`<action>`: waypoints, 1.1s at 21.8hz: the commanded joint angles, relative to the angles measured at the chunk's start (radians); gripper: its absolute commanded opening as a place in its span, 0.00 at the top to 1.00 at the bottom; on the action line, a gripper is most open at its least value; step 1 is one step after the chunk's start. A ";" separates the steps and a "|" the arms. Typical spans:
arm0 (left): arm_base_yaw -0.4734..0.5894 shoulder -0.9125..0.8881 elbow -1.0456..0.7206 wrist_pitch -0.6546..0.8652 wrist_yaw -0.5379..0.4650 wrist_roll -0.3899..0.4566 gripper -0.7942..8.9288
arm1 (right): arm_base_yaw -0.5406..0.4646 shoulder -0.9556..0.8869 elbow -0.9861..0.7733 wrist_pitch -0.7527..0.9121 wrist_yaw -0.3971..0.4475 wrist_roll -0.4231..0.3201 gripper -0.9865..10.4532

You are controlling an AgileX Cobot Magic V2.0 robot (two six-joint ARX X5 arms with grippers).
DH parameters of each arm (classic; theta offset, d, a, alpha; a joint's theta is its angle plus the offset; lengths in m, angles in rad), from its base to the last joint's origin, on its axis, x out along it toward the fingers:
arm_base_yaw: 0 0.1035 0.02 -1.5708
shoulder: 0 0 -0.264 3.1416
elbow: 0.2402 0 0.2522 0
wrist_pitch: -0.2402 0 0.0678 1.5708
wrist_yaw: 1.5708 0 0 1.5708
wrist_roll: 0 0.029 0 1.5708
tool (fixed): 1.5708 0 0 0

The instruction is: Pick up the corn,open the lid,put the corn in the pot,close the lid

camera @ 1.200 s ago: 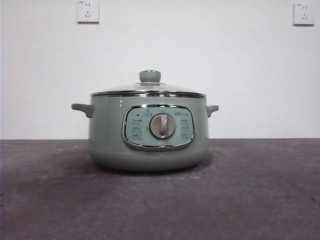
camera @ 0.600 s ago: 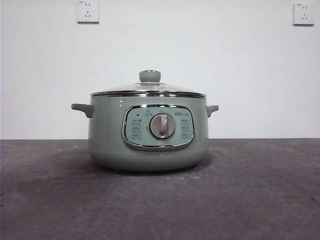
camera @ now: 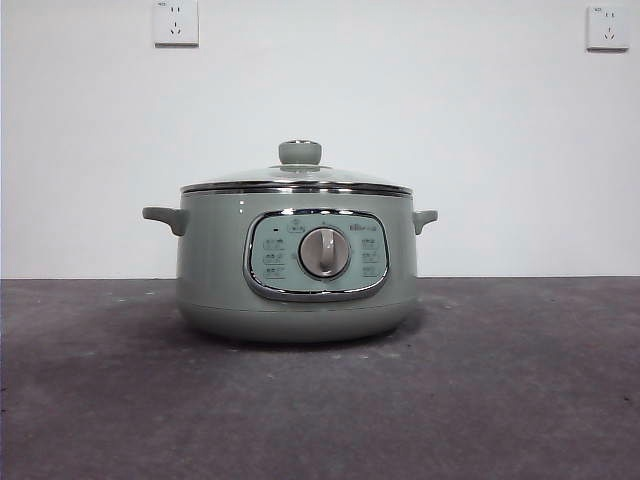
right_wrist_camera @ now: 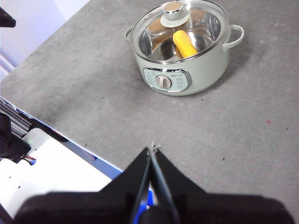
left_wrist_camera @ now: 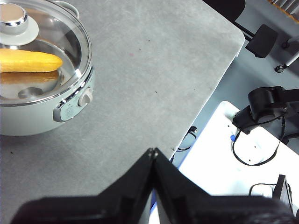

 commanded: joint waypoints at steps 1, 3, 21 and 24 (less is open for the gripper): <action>-0.003 0.000 -0.004 -0.001 0.000 0.005 0.92 | 0.002 -0.002 -0.005 -0.026 0.001 -0.007 0.91; -0.003 0.000 -0.004 0.000 0.001 0.005 0.92 | 0.002 -0.002 -0.005 -0.026 0.001 -0.007 0.91; 0.341 -0.274 -0.371 0.888 -0.118 0.140 0.92 | 0.002 -0.001 -0.005 -0.026 0.001 -0.007 0.91; 0.390 -0.379 -0.558 0.985 -0.185 0.140 0.92 | 0.002 -0.001 -0.005 -0.026 0.001 -0.007 0.91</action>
